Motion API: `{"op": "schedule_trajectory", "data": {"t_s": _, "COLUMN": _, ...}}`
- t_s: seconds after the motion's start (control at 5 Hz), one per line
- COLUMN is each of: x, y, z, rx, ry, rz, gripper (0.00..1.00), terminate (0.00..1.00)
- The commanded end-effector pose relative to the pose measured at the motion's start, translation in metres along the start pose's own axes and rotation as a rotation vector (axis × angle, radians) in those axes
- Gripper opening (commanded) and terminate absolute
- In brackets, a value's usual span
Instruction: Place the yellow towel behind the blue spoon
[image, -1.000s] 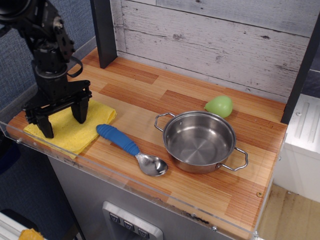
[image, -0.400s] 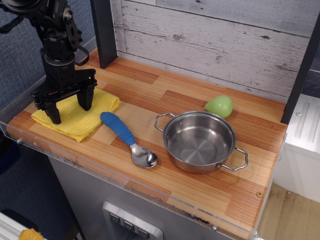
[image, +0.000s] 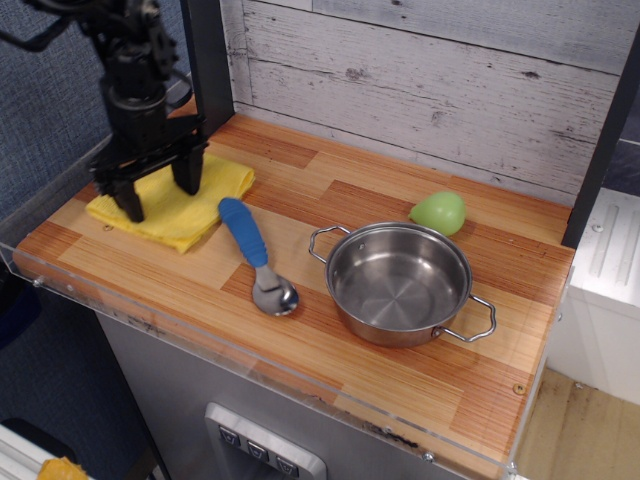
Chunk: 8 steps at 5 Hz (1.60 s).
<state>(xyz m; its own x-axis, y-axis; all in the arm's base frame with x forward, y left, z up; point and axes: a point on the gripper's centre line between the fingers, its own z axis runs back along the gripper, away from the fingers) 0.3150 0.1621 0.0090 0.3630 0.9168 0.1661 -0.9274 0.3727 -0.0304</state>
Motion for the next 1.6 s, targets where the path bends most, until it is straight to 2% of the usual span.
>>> {"op": "schedule_trajectory", "data": {"t_s": 0.0, "x": -0.012, "y": -0.064, "z": 0.009, "rx": -0.051, "ry": -0.012, "rz": -0.104, "gripper": 1.00, "terminate": 0.00}}
{"op": "schedule_trajectory", "data": {"t_s": 0.4, "x": -0.058, "y": -0.102, "z": 0.011, "rx": -0.062, "ry": 0.018, "rz": -0.231, "gripper": 1.00, "terminate": 0.00}}
{"op": "schedule_trajectory", "data": {"t_s": 0.6, "x": -0.078, "y": -0.109, "z": 0.016, "rx": -0.069, "ry": 0.029, "rz": -0.272, "gripper": 1.00, "terminate": 0.00}}
{"op": "schedule_trajectory", "data": {"t_s": 0.8, "x": -0.087, "y": -0.110, "z": 0.019, "rx": -0.069, "ry": 0.039, "rz": -0.285, "gripper": 1.00, "terminate": 0.00}}
{"op": "schedule_trajectory", "data": {"t_s": 1.4, "x": -0.074, "y": -0.098, "z": 0.057, "rx": -0.114, "ry": 0.016, "rz": -0.231, "gripper": 1.00, "terminate": 0.00}}
